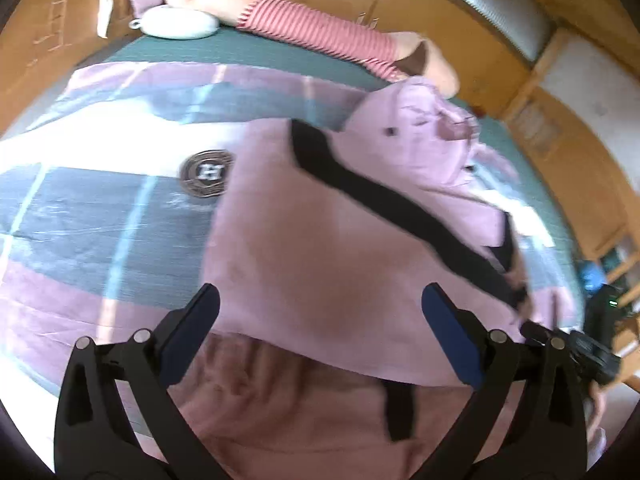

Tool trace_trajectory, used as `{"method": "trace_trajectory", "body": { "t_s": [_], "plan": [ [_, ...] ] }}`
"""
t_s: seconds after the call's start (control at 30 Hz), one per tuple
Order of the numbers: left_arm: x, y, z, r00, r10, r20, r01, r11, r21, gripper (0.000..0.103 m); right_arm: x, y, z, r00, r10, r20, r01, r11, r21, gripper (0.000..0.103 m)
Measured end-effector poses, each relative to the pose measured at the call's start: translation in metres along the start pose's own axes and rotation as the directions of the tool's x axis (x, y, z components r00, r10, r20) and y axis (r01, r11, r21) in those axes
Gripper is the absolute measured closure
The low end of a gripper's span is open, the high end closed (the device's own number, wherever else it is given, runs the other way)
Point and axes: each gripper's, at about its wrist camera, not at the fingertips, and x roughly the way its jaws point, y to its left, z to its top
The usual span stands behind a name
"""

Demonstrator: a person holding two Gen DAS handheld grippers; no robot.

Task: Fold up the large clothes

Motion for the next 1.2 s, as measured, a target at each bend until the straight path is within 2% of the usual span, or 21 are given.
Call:
{"method": "trace_trajectory", "body": {
  "t_s": [0.03, 0.1, 0.17, 0.23, 0.3, 0.37, 0.43, 0.57, 0.6, 0.67, 0.7, 0.73, 0.77, 0.8, 0.87, 0.9, 1.0, 1.03, 1.1, 1.17, 1.2],
  "plan": [
    [0.003, 0.001, 0.000, 1.000, 0.025, -0.004, -0.025, 1.000, 0.004, 0.002, 0.005, 0.006, -0.002, 1.000, -0.015, -0.015, 0.015, 1.000, -0.025, 0.062],
    [0.006, 0.003, 0.000, 0.998, 0.056, -0.011, -0.055, 0.998, 0.025, 0.002, 0.007, 0.021, -0.006, 0.999, -0.039, 0.009, 0.040, 0.994, -0.099, 0.089],
    [0.010, -0.002, -0.001, 0.996, 0.087, -0.020, -0.086, 0.995, 0.052, 0.002, -0.002, 0.032, -0.005, 0.997, -0.038, 0.065, 0.047, 0.989, -0.141, 0.092],
    [0.011, -0.005, -0.003, 0.996, 0.091, -0.023, -0.089, 0.994, 0.071, 0.002, -0.018, 0.044, -0.003, 0.979, -0.095, 0.179, 0.130, 0.972, -0.195, 0.093],
    [0.010, -0.009, -0.007, 0.996, 0.091, -0.025, -0.089, 0.993, 0.078, 0.002, -0.036, 0.048, 0.005, 0.937, -0.180, 0.301, 0.248, 0.947, -0.206, 0.095],
    [0.013, -0.013, -0.016, 0.996, 0.086, -0.032, -0.083, 0.993, 0.081, 0.002, -0.048, 0.039, 0.015, 0.902, -0.228, 0.367, 0.301, 0.941, -0.156, 0.096],
    [0.015, -0.014, -0.018, 0.996, 0.081, -0.036, -0.078, 0.993, 0.088, 0.002, -0.053, 0.028, 0.025, 0.867, -0.294, 0.403, 0.361, 0.927, -0.100, 0.096],
    [0.017, -0.023, -0.022, 0.995, 0.098, -0.024, -0.094, 0.987, 0.133, 0.002, -0.050, 0.009, 0.030, 0.845, -0.362, 0.394, 0.406, 0.913, -0.032, 0.095],
    [0.016, -0.024, -0.023, 0.995, 0.101, -0.019, -0.098, 0.985, 0.140, 0.002, -0.049, 0.007, 0.029, 0.832, -0.388, 0.396, 0.429, 0.903, -0.017, 0.095],
    [0.015, -0.029, -0.025, 0.993, 0.114, -0.007, -0.111, 0.980, 0.165, 0.002, -0.055, -0.001, 0.025, 0.739, -0.511, 0.439, 0.557, 0.830, 0.028, 0.093],
    [0.016, -0.031, -0.026, 0.993, 0.118, -0.006, -0.115, 0.978, 0.174, 0.002, -0.059, -0.003, 0.025, 0.709, -0.541, 0.453, 0.587, 0.808, 0.048, 0.082],
    [0.017, -0.033, -0.027, 0.993, 0.122, -0.006, -0.119, 0.976, 0.185, 0.002, -0.066, -0.008, 0.023, 0.705, -0.539, 0.461, 0.579, 0.812, 0.064, 0.072],
    [0.017, -0.034, -0.028, 0.992, 0.124, -0.006, -0.121, 0.974, 0.191, 0.002, -0.071, -0.011, 0.022, 0.719, -0.519, 0.462, 0.556, 0.829, 0.067, 0.042],
    [0.019, -0.035, -0.029, 0.992, 0.127, -0.008, -0.123, 0.973, 0.196, 0.002, -0.071, -0.012, 0.021, 0.751, -0.478, 0.456, 0.509, 0.858, 0.062, 0.025],
    [0.021, -0.036, -0.030, 0.991, 0.131, -0.011, -0.126, 0.971, 0.204, 0.002, -0.064, -0.015, 0.022, 0.805, -0.421, 0.418, 0.452, 0.892, 0.027, 0.022],
    [0.023, -0.037, -0.031, 0.991, 0.132, -0.015, -0.126, 0.970, 0.208, 0.002, -0.055, -0.016, 0.024, 0.852, -0.372, 0.369, 0.402, 0.916, -0.004, 0.022],
    [0.031, -0.035, -0.033, 0.989, 0.146, -0.032, -0.136, 0.967, 0.216, 0.002, -0.028, -0.024, 0.028, 0.933, -0.258, 0.250, 0.266, 0.964, 0.003, 0.023],
    [0.035, -0.033, -0.033, 0.987, 0.155, -0.040, -0.144, 0.967, 0.213, 0.002, -0.021, -0.027, 0.028, 0.950, -0.215, 0.224, 0.218, 0.976, 0.014, 0.027],
    [0.041, -0.030, -0.033, 0.985, 0.166, -0.054, -0.152, 0.967, 0.204, 0.002, -0.014, -0.026, 0.029, 0.940, -0.250, 0.233, 0.258, 0.966, -0.004, 0.067],
    [0.048, -0.026, -0.034, 0.978, 0.195, -0.071, -0.178, 0.963, 0.201, 0.002, -0.019, -0.013, 0.026, 0.926, -0.263, 0.269, 0.283, 0.958, -0.039, 0.083],
    [0.050, -0.024, -0.034, 0.975, 0.207, -0.075, -0.188, 0.961, 0.201, 0.002, -0.024, -0.011, 0.027, 0.920, -0.262, 0.292, 0.286, 0.957, -0.042, 0.085]
  ]
}}
